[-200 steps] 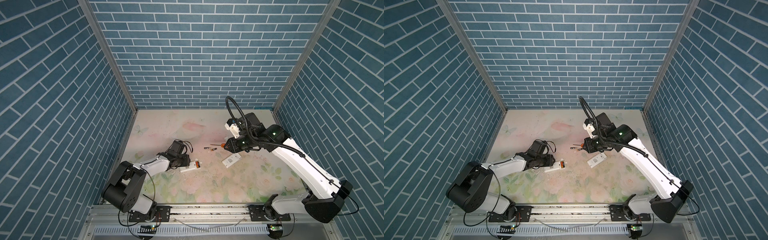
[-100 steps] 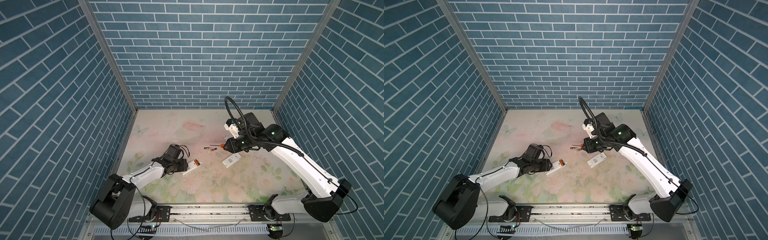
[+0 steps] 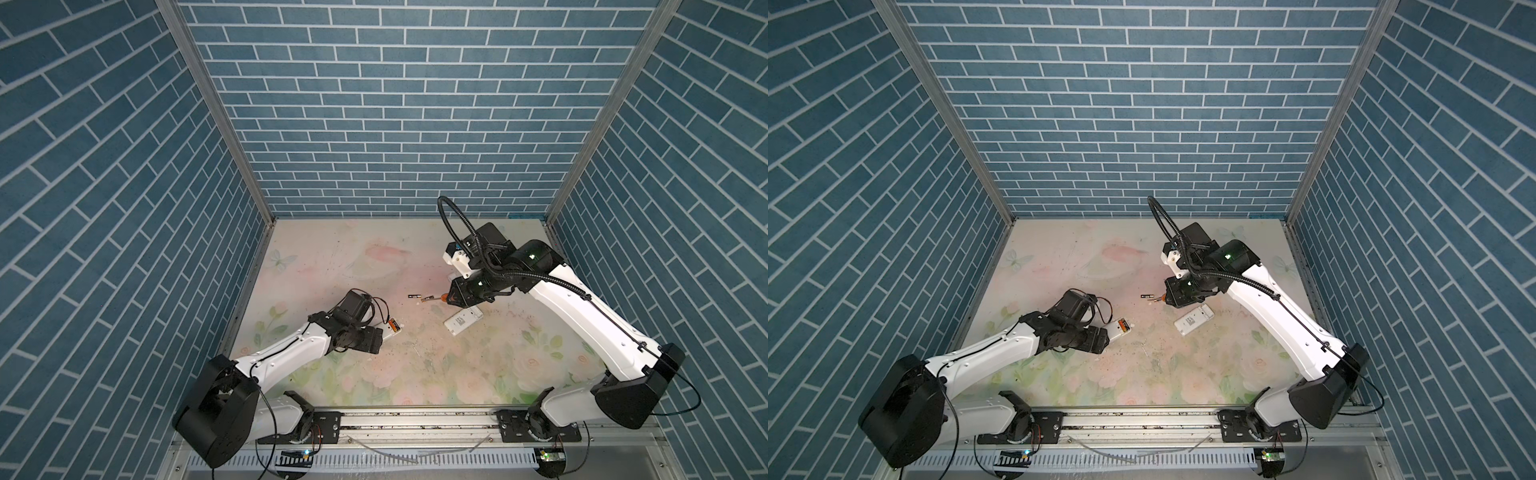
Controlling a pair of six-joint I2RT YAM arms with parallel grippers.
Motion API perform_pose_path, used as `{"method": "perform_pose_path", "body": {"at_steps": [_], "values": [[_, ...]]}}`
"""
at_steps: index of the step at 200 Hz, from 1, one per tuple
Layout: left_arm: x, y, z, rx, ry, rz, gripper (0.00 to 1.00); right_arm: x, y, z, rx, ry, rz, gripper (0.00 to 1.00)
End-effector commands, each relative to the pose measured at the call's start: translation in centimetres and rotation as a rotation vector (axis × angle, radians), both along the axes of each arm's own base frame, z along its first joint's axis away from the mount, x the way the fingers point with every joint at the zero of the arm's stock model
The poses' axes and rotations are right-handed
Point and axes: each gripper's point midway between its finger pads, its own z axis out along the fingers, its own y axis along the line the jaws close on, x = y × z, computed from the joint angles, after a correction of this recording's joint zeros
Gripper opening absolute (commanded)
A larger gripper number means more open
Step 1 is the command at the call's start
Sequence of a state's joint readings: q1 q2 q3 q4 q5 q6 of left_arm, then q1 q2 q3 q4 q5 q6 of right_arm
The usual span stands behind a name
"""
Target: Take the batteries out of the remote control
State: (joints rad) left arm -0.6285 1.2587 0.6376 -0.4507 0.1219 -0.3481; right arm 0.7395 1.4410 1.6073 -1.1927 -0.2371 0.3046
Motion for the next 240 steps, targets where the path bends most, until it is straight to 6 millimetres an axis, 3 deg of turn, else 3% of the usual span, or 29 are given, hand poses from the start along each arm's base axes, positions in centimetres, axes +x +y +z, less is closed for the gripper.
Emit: {"method": "perform_pose_path", "body": {"at_steps": [1, 48, 54, 77, 122, 240], "values": [[0.2, 0.0, 0.7, 0.062, -0.052, -0.062, 1.0, -0.4, 0.1, 1.3, 0.019, -0.029, 0.043, 0.0], [1.3, 0.3, 0.2, 0.144, -0.081, -0.089, 1.0, -0.6, 0.0, 1.5, 0.034, -0.032, 0.035, 0.0], [2.0, -0.3, 1.0, 0.132, -0.1, -0.096, 1.0, -0.6, 0.0, 1.6, 0.037, -0.034, 0.035, 0.0], [2.7, -1.1, 0.5, 0.151, -0.073, -0.13, 1.0, -0.7, 0.0, 1.9, 0.045, -0.036, 0.036, 0.0], [2.4, -2.2, -1.1, 0.171, 0.031, -0.196, 0.99, -0.5, 0.1, 2.1, 0.059, -0.055, 0.033, 0.0], [1.1, -1.3, -3.3, 0.232, 0.151, -0.174, 0.86, -0.3, 0.5, 1.9, 0.073, -0.057, 0.038, 0.0]]}}
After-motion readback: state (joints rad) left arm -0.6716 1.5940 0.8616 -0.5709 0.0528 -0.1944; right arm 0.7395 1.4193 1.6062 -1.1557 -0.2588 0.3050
